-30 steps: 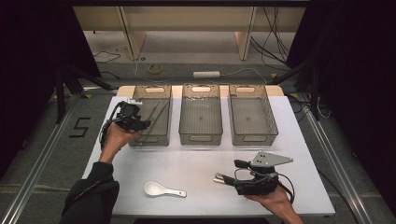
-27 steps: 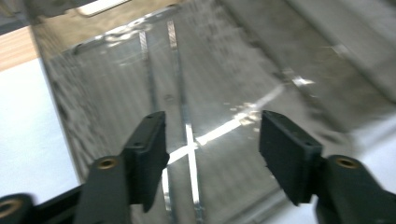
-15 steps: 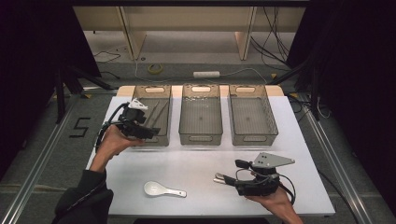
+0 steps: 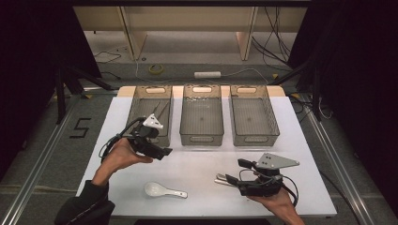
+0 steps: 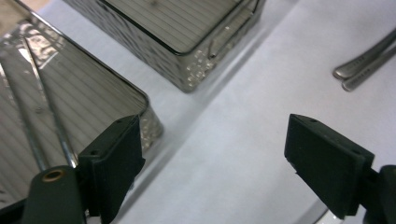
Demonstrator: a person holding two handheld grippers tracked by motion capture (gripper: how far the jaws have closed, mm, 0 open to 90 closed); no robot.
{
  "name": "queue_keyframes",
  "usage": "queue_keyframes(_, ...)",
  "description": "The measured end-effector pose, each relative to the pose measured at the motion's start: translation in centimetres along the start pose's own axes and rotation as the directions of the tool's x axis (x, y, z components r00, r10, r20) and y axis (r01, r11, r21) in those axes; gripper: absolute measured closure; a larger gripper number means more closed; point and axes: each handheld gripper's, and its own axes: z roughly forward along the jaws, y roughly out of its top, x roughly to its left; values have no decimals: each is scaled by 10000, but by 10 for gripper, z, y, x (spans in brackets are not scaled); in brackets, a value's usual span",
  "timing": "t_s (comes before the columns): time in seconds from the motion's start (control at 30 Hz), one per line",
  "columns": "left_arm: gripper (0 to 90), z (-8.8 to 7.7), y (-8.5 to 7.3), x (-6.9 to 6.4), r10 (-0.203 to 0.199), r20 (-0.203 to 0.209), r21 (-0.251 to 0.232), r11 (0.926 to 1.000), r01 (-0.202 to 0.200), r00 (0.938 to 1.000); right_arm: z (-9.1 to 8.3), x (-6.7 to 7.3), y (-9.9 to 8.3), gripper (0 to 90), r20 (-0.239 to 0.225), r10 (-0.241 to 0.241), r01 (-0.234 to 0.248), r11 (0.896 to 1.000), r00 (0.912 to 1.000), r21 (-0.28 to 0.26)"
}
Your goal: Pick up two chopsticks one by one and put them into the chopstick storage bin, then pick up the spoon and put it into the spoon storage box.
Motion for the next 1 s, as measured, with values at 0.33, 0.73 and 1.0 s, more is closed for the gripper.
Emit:
queue_keyframes(0.33, 170, 4, -5, -12, 385, 632, 518, 9978, -418, 9973, -3, -5, -2, 266, 275, 10, -1, 9995, 9996, -319)
queue_keyframes(0.73, 166, 18, -13, -30, 1348, 985, 1767, 9727, -1506, 9860, -3, -7, -3, 253, 325, 86, -77, 9995, 9994, -303)
queue_keyframes(1.0, 166, 26, -21, -40, 1736, 1226, 2339, 9518, -1985, 9772, -2, -5, -3, 252, 375, 50, -39, 9996, 9993, -289)
